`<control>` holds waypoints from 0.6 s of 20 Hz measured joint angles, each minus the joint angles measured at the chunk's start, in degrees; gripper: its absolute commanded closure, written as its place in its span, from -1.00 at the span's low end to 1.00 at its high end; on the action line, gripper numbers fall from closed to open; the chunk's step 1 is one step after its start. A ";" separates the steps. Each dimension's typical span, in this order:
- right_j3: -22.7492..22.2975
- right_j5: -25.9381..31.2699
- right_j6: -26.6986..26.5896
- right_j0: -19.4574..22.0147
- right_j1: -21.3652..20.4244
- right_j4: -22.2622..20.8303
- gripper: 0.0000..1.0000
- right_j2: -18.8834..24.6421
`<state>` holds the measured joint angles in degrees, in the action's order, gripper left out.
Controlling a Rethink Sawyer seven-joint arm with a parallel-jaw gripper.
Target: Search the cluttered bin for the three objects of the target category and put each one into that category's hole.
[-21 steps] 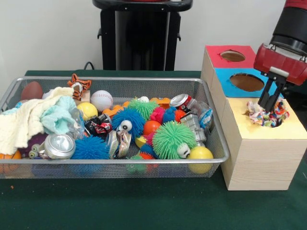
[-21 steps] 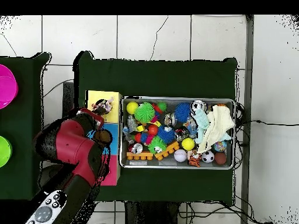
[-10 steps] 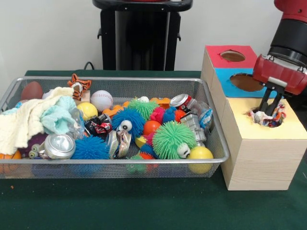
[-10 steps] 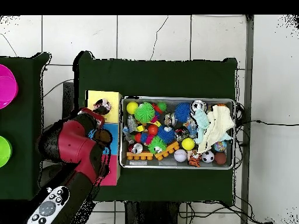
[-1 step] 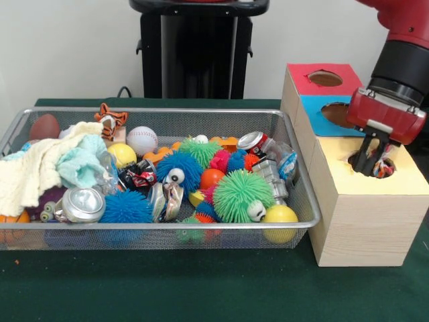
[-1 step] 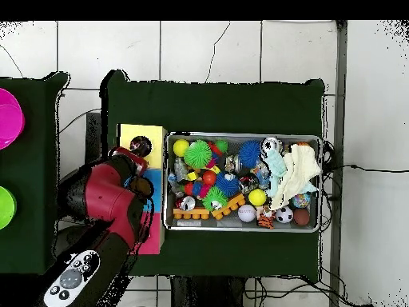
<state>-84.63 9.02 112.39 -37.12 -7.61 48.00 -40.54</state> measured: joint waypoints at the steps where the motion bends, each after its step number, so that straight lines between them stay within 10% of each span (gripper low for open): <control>1: 0.05 -0.21 0.00 0.20 0.17 0.11 1.00 0.16; 12: 1.23 -2.48 0.00 2.38 1.23 0.44 1.00 1.02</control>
<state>-83.40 6.55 112.39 -34.74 -6.37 48.44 -39.52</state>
